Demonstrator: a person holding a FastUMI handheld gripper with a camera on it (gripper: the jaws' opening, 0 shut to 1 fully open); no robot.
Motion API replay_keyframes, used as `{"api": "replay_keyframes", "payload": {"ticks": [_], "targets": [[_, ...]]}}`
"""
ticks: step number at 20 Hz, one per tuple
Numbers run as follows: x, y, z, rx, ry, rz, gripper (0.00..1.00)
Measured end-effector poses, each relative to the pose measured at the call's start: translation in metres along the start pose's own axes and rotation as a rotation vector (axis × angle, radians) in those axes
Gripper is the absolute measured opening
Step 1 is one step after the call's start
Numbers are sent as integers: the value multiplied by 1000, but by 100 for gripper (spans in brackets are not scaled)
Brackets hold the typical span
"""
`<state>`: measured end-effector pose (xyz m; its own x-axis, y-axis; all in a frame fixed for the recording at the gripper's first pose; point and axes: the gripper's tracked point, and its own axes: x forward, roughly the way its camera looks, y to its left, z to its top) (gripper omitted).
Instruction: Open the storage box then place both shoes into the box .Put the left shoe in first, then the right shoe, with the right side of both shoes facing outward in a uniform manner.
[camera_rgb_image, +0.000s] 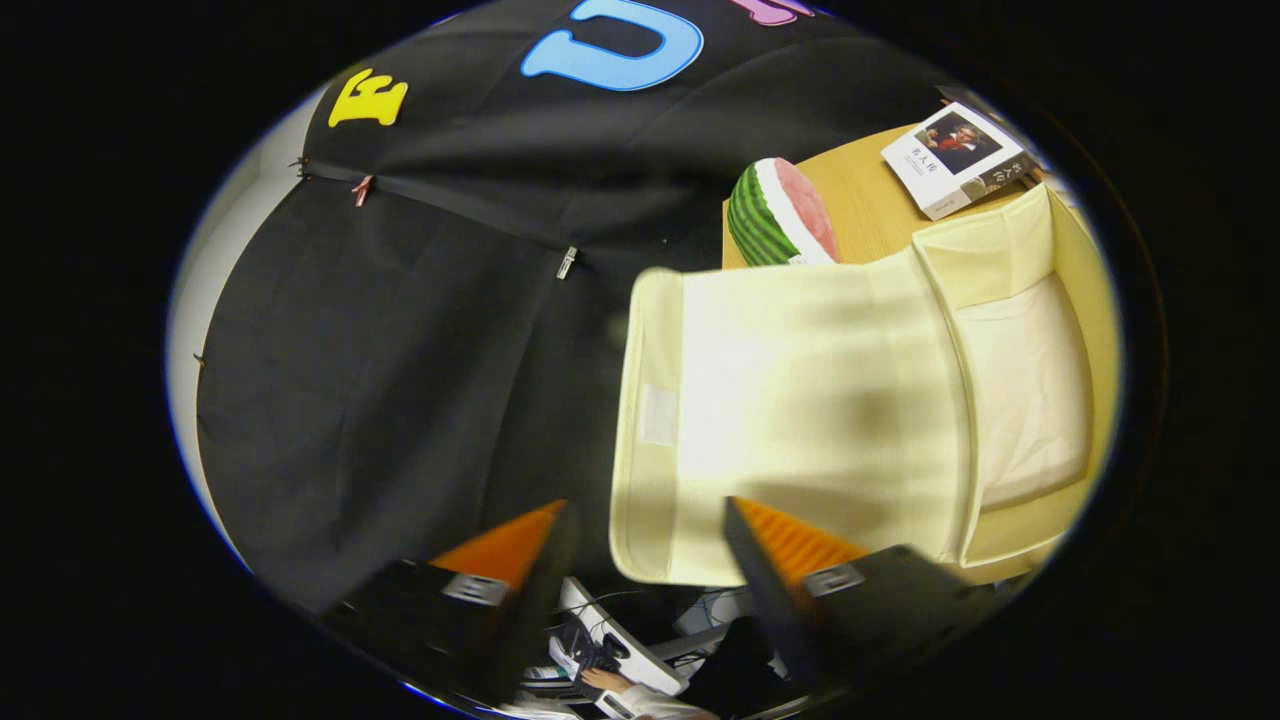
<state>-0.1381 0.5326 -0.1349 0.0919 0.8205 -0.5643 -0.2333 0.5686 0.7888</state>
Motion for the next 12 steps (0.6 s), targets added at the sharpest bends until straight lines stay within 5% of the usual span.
{"api": "replay_keyframes", "payload": {"ticks": [1,7,12], "targets": [[-6,-4,7,-24,-25,-10,98],[-84,-39,41,-151,-116,-61,98],[-166,-118,72,-267,-222,-221,98]]}}
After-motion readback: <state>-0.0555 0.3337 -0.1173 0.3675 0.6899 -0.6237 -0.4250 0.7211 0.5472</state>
